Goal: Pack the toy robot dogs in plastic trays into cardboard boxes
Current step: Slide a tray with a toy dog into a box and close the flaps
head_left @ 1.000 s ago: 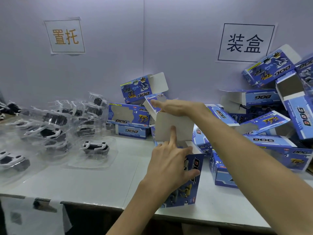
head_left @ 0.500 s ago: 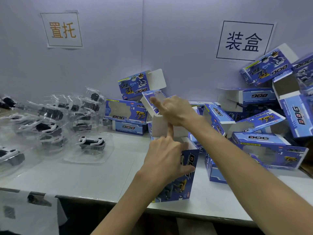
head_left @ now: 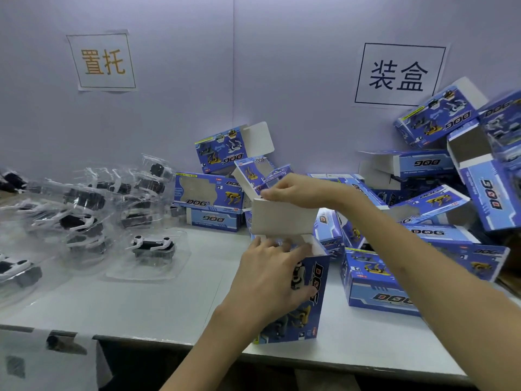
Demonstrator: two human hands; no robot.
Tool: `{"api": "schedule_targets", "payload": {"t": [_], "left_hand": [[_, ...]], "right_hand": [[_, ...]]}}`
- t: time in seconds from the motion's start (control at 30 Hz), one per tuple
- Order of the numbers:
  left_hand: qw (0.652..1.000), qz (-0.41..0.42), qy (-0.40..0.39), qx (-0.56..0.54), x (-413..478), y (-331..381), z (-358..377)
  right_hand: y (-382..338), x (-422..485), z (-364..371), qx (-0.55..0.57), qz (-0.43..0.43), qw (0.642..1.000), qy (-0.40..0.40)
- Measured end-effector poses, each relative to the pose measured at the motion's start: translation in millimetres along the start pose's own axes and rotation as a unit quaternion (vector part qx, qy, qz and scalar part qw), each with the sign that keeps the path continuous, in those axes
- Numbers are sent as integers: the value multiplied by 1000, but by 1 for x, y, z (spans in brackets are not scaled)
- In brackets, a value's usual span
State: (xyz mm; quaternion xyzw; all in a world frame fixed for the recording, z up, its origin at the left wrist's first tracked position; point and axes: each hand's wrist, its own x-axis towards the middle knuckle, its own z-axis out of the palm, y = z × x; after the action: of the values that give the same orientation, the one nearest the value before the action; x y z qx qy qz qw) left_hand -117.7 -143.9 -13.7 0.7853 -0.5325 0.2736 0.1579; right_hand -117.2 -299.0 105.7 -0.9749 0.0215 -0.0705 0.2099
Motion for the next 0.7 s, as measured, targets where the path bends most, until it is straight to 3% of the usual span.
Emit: {"api": "schedule_targets", "payload": {"t": [0.2, 0.27, 0.4, 0.5, 0.7], "left_hand": [[998, 24, 33, -38, 0, -10, 1], [998, 25, 42, -42, -2, -10, 2], [993, 40, 46, -96, -10, -12, 3], [985, 37, 54, -160, -23, -13, 3], [982, 23, 152, -113, -58, -6, 14]], "right_hand": [[1, -55, 15, -54, -9, 986, -160], [6, -64, 31, -63, -30, 993, -100], [19, -75, 53, 45, -61, 995, 61], [28, -77, 54, 61, -86, 991, 79], [27, -78, 55, 58, -85, 991, 86]]}}
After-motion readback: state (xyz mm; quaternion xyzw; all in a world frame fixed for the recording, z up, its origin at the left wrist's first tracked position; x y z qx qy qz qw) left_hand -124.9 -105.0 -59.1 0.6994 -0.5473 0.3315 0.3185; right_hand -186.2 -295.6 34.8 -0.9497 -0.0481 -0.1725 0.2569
